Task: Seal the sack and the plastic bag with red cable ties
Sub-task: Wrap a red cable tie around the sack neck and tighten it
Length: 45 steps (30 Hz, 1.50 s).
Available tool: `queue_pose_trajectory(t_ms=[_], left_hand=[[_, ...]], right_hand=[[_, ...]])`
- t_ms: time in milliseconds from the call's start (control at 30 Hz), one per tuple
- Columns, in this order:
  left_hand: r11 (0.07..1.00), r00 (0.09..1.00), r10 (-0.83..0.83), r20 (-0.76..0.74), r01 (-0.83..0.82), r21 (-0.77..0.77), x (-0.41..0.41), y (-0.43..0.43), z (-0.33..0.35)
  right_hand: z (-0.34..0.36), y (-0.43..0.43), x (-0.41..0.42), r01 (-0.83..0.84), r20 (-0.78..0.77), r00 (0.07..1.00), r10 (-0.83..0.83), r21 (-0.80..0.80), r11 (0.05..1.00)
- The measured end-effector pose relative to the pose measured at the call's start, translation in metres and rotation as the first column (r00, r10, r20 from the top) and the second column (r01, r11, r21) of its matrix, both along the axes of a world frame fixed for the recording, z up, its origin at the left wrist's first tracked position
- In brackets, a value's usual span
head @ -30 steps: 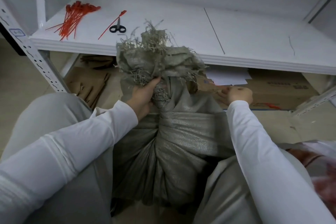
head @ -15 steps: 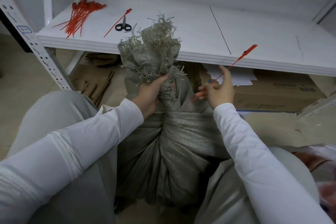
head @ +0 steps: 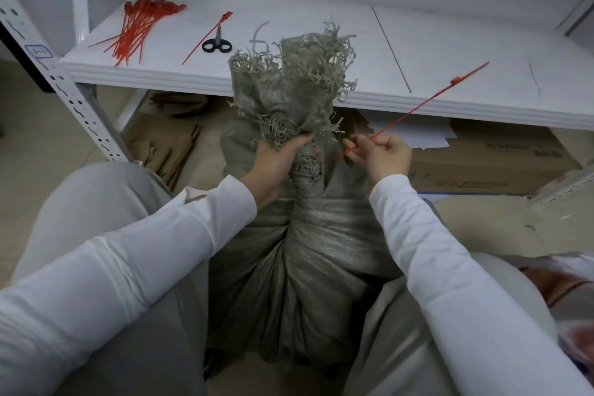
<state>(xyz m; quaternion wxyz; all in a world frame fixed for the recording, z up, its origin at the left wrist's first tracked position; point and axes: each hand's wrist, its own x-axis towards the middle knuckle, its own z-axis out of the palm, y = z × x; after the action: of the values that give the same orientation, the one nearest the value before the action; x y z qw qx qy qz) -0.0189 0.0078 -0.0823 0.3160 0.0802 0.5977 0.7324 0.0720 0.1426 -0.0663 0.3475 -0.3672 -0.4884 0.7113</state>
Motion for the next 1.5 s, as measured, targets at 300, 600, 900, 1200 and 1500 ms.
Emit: queue_pose_trajectory(t_ms=[300,600,900,1200,1500], left_hand=[[0.997,0.958,-0.053,-0.281,0.034,-0.070,0.015,-0.002,0.026],[0.985,0.875,-0.124,-0.467,0.053,-0.162,0.009,0.001,0.025],[0.981,0.879,-0.115,-0.463,0.026,-0.193,0.004,0.006,0.022],[0.976,0.878,-0.101,-0.468,-0.003,-0.217,0.001,0.007,0.019],[0.976,0.900,-0.091,-0.426,-0.004,-0.217,-0.001,0.006,0.017]], right_hand=[[-0.011,-0.038,-0.004,-0.238,0.125,0.962,0.243,-0.058,0.970],[-0.005,-0.030,0.004,-0.354,0.227,0.906,0.356,-0.050,0.934],[-0.006,-0.021,0.004,-0.413,0.299,0.860,0.413,-0.066,0.908],[0.002,-0.005,0.007,-0.242,0.101,0.962,0.252,-0.106,0.965],[-0.007,-0.026,0.006,-0.475,0.271,0.848,0.455,0.010,0.880]])
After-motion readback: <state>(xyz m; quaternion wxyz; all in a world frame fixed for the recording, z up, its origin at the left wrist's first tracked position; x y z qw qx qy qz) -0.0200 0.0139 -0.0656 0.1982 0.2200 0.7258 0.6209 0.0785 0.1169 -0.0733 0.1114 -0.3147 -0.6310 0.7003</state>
